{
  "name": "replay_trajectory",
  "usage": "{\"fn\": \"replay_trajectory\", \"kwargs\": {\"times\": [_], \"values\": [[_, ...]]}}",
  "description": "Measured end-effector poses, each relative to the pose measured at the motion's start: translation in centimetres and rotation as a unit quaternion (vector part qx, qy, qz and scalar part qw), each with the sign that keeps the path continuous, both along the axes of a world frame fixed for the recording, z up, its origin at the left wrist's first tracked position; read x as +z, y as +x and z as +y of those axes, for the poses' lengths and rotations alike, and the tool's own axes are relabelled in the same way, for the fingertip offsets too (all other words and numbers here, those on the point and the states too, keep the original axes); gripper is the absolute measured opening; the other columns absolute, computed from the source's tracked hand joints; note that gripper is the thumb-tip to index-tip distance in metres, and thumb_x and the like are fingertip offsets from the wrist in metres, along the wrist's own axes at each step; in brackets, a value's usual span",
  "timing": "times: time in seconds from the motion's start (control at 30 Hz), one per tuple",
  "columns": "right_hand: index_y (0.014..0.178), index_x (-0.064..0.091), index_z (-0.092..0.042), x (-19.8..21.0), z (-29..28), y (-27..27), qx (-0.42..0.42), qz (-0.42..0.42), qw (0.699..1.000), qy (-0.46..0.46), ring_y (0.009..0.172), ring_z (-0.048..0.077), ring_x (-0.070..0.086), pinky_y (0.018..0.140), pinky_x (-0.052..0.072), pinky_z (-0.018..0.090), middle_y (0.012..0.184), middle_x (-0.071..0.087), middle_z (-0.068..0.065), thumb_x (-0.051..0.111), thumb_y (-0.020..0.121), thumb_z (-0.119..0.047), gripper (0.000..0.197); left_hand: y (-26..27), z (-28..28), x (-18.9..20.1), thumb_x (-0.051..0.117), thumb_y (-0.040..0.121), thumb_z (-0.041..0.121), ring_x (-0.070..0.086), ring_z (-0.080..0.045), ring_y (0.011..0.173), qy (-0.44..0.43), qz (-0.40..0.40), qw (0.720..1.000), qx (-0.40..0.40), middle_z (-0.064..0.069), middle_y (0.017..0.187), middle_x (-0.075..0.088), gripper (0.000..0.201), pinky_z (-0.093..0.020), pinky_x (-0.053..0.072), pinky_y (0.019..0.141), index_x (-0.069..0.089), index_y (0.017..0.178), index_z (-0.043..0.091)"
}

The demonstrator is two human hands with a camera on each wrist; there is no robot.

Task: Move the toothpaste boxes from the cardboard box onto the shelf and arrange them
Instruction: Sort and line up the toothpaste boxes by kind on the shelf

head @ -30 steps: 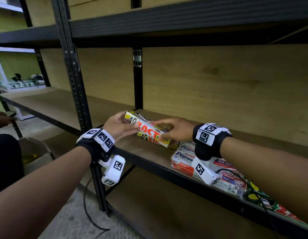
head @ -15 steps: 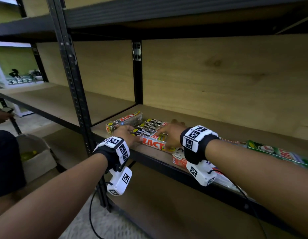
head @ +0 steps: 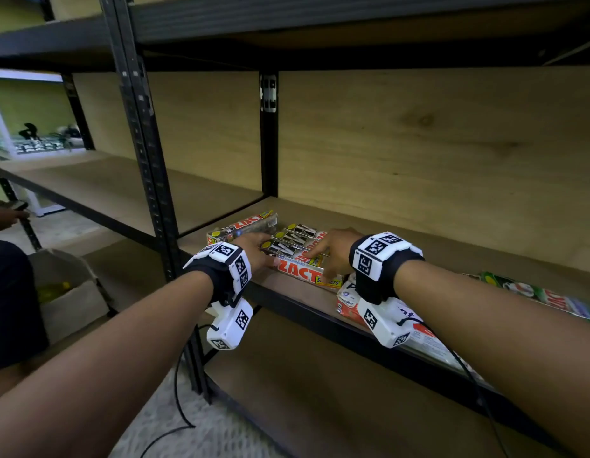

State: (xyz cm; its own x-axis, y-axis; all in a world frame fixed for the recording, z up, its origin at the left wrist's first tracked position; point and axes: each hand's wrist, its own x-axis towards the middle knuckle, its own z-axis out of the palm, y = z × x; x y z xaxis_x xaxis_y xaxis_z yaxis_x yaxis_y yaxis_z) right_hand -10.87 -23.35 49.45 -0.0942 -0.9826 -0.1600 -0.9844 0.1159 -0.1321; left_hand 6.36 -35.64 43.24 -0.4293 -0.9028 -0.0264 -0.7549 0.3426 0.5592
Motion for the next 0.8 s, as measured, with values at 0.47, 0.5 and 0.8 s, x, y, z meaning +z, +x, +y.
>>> {"fn": "replay_trajectory", "kwargs": {"times": [0.47, 0.5, 0.8], "values": [[0.135, 0.06, -0.033, -0.3, -0.8, -0.2, -0.015, 0.011, 1.0, 0.014, 0.121, 0.015, 0.056, 0.081, 0.038, 0.017, 0.14, 0.057, -0.006, 0.081, 0.08, -0.024, 0.06, 5.0, -3.4, 1.4, 0.065, 0.087, 0.038, 0.056, -0.033, 0.111, -0.163, -0.158, 0.965, 0.132, -0.013, 0.121, 0.062, 0.046, -0.038, 0.05, 0.089, 0.058, 0.129, 0.018], [0.135, 0.06, -0.033, -0.3, -0.8, -0.2, -0.017, 0.009, 1.0, 0.015, 0.121, 0.014, 0.056, 0.081, 0.038, 0.017, 0.14, 0.057, -0.006, 0.081, 0.08, -0.024, 0.06, 5.0, -3.5, 1.5, 0.066, 0.088, 0.031, 0.061, -0.033, 0.104, -0.136, -0.123, 0.972, 0.144, -0.014, 0.116, 0.065, 0.041, -0.037, 0.053, 0.086, 0.062, 0.127, 0.017], [0.13, 0.061, -0.042, -0.4, -0.8, -0.3, -0.03, -0.012, 0.999, 0.02, 0.117, 0.015, 0.058, 0.09, 0.046, 0.022, 0.139, 0.056, -0.011, 0.078, 0.081, -0.027, 0.054, 4.8, -3.0, 0.1, 0.077, 0.079, 0.019, 0.069, -0.026, 0.089, -0.03, 0.217, 0.947, 0.236, -0.006, 0.104, 0.071, 0.024, -0.039, 0.059, 0.082, 0.071, 0.102, 0.018]]}}
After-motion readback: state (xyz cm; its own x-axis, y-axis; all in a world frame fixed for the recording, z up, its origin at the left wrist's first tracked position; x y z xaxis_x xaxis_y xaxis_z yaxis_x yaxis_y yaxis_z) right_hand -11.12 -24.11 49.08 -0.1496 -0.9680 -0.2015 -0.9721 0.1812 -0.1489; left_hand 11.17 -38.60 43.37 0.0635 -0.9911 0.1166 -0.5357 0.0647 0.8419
